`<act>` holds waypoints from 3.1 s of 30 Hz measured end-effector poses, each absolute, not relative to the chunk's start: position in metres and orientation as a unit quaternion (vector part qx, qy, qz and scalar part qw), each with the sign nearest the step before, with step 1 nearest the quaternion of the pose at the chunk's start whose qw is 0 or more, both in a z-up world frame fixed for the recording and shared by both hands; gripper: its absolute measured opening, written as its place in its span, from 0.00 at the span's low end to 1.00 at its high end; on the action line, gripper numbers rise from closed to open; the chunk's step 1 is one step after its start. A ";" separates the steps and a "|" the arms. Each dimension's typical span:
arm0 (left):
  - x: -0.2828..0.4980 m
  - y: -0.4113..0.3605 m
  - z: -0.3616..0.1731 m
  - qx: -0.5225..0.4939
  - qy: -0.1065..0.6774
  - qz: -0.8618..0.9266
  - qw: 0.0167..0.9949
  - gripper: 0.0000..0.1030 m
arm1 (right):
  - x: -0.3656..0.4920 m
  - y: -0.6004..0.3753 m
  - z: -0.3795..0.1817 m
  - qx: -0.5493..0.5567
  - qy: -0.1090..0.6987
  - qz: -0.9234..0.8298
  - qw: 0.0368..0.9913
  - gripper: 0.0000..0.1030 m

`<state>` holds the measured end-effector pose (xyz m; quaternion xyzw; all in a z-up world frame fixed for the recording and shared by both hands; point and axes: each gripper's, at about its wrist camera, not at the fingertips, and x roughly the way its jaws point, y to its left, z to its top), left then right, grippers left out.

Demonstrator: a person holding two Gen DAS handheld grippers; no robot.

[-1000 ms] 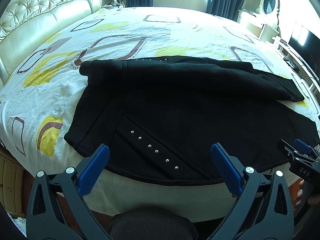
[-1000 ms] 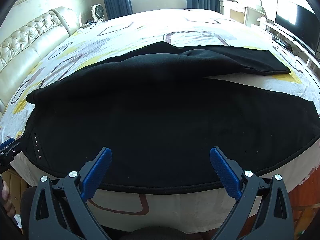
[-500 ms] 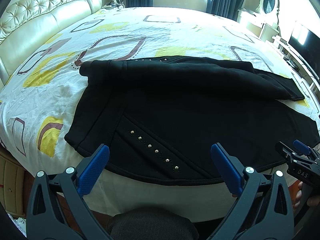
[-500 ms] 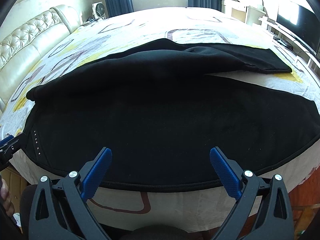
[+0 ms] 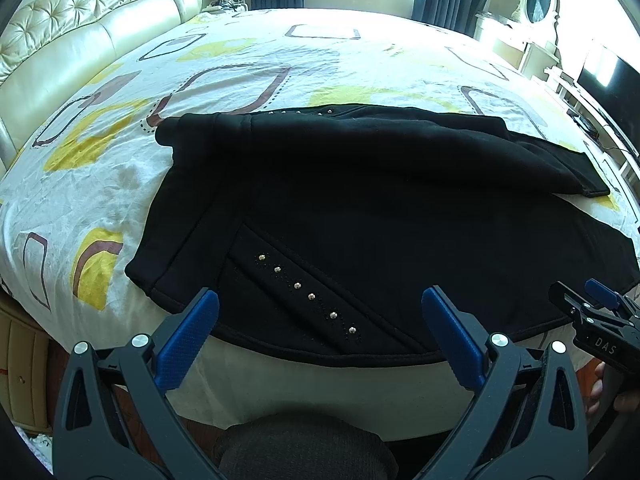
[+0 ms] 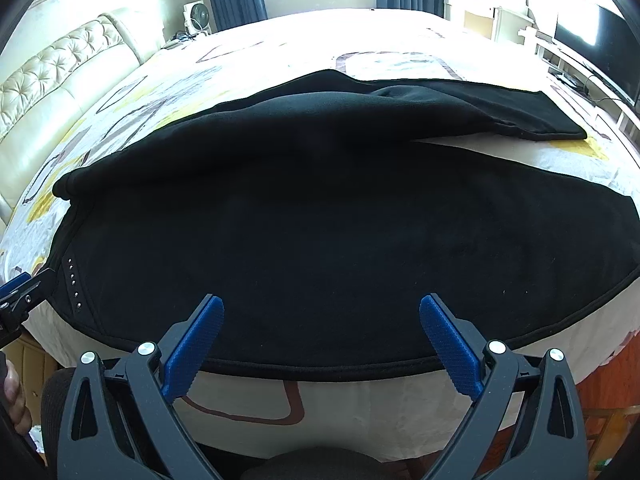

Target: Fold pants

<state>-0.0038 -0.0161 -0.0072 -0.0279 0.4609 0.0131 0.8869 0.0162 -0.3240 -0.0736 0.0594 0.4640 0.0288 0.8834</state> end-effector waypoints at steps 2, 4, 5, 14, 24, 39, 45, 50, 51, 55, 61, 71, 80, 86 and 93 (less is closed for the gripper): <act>-0.003 -0.015 -0.007 -0.031 0.463 0.010 0.886 0.98 | 0.016 -0.325 -0.074 0.061 0.465 0.029 0.883 0.95; -0.003 -0.015 -0.008 -0.030 0.462 0.012 0.886 0.98 | 0.017 -0.324 -0.075 0.061 0.467 0.029 0.882 0.95; -0.003 -0.015 -0.008 -0.030 0.463 0.011 0.886 0.98 | 0.018 -0.324 -0.075 0.061 0.468 0.029 0.881 0.95; -0.003 -0.016 -0.008 -0.029 0.464 0.010 0.885 0.98 | 0.020 -0.324 -0.078 0.062 0.470 0.031 0.880 0.95; -0.004 -0.019 -0.010 -0.025 0.466 0.006 0.885 0.98 | 0.022 -0.323 -0.082 0.064 0.477 0.034 0.876 0.95; 0.000 -0.008 -0.001 -0.048 0.478 -0.023 0.877 0.98 | 0.023 -0.327 -0.083 0.077 0.481 0.039 0.872 0.95; 0.027 0.042 0.026 -0.130 0.486 -0.079 0.861 0.98 | 0.029 -0.329 -0.077 0.072 0.479 0.050 0.874 0.95; 0.067 0.115 0.032 -0.185 0.481 -0.066 0.854 0.98 | 0.031 -0.327 -0.067 0.054 0.467 0.059 0.881 0.95; 0.079 0.133 0.028 -0.208 0.487 -0.060 0.846 0.98 | 0.032 -0.326 -0.066 0.051 0.466 0.061 0.881 0.95; 0.126 0.185 0.013 -0.289 0.485 -0.082 0.821 0.98 | 0.035 -0.323 -0.068 0.050 0.474 0.073 0.876 0.95; 0.191 0.205 -0.026 -0.350 0.518 -0.150 0.766 0.98 | 0.042 -0.317 -0.077 0.051 0.494 0.092 0.863 0.95; 0.248 0.181 -0.058 -0.384 0.553 -0.248 0.696 0.98 | 0.106 -0.316 -0.046 0.051 0.449 0.168 0.876 0.95; 0.252 0.167 -0.078 -0.331 0.590 -0.229 0.700 0.98 | 0.237 -0.321 -0.022 -0.076 0.457 0.243 0.852 0.95; 0.262 0.160 -0.078 -0.306 0.615 -0.222 0.692 0.98 | 0.299 -0.300 -0.058 -0.166 0.498 0.255 0.812 0.95; 0.265 0.156 -0.072 -0.289 0.603 -0.201 0.716 0.98 | 0.325 -0.288 -0.086 -0.175 0.560 0.293 0.754 0.52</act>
